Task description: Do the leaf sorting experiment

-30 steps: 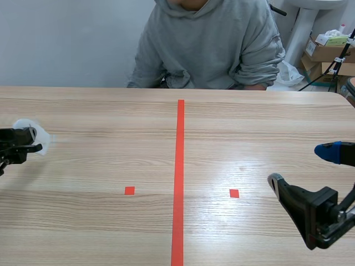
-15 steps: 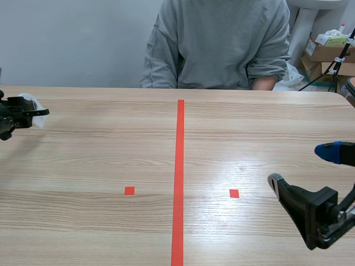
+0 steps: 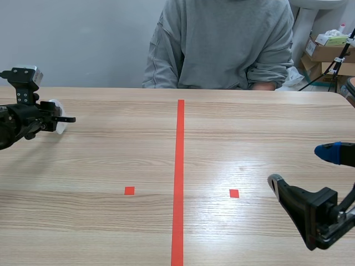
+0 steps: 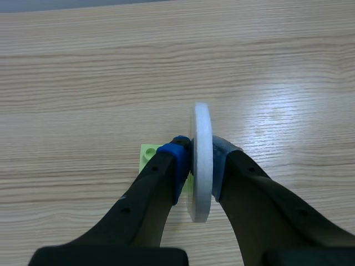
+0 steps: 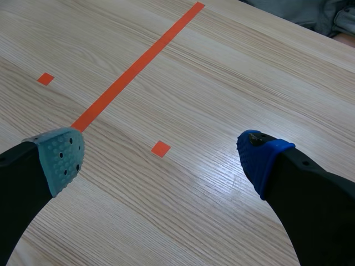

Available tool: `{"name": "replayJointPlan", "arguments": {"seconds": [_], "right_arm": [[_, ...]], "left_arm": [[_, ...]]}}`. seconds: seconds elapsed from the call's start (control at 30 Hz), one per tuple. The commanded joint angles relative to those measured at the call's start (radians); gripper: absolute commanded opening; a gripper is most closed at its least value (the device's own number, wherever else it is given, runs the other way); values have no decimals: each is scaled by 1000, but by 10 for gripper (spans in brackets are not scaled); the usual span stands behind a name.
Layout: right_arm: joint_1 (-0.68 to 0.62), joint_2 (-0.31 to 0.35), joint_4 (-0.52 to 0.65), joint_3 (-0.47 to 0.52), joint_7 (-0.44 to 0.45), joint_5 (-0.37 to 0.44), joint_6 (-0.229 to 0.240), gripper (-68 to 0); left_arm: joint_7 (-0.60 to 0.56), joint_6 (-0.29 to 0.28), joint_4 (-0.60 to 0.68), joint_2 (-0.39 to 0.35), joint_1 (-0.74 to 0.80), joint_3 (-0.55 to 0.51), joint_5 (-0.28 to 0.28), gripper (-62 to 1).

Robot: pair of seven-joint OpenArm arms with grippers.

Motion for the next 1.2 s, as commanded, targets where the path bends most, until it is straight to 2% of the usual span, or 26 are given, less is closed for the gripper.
{"name": "replayJointPlan", "arguments": {"seconds": [0.0,0.5,0.57,0.8,0.87,0.9,1.0,1.17], "right_arm": [[11,2,13,7,14,8,1,-111],[11,2,13,7,14,8,1,-111],[11,2,13,7,14,8,1,-111],[11,2,13,7,14,8,1,-111],[11,2,13,7,14,8,1,-111],[11,2,13,7,14,8,1,-111],[11,2,13,7,14,8,1,-111],[11,2,13,7,14,8,1,-111]], "left_arm": [[-10,-1,18,-18,-14,6,8,-552],[-8,18,0,-23,19,16,38,-547],[-8,24,0,-23,18,16,39,-486],[-10,45,0,-27,18,16,39,-91],[-7,44,0,-34,19,16,39,-9],[-7,43,0,-39,19,16,39,14],[5,18,3,-60,19,16,38,14],[66,-138,47,-122,27,16,26,14]]}}
